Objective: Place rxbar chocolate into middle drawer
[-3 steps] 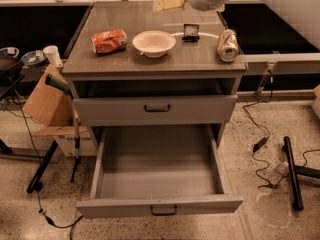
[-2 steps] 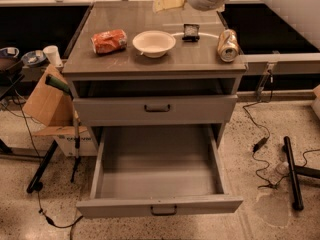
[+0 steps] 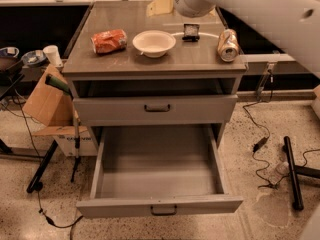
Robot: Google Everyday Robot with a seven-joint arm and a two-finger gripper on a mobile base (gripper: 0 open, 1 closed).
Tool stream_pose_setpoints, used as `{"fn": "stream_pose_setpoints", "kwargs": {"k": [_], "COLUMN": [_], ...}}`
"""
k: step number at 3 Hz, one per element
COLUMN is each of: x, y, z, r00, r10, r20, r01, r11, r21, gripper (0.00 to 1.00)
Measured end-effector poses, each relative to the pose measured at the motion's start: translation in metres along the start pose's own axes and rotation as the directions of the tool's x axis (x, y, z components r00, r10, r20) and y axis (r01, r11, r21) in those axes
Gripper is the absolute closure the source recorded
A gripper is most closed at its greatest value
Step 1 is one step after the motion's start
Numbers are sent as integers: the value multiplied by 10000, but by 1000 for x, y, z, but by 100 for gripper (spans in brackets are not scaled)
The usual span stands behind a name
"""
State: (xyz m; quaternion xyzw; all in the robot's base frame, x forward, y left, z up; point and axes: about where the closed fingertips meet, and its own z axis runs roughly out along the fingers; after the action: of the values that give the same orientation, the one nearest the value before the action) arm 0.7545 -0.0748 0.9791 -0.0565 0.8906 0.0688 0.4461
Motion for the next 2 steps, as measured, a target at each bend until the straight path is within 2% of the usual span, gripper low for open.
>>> {"fn": "stream_pose_setpoints", "kwargs": {"k": [2], "x": [-20], "y": [15], "z": [58], "r00": [9956], "r10": [588], "r20": [734], "r01": [-642], "r11": [9953], "r21": [732], "gripper": [0]}}
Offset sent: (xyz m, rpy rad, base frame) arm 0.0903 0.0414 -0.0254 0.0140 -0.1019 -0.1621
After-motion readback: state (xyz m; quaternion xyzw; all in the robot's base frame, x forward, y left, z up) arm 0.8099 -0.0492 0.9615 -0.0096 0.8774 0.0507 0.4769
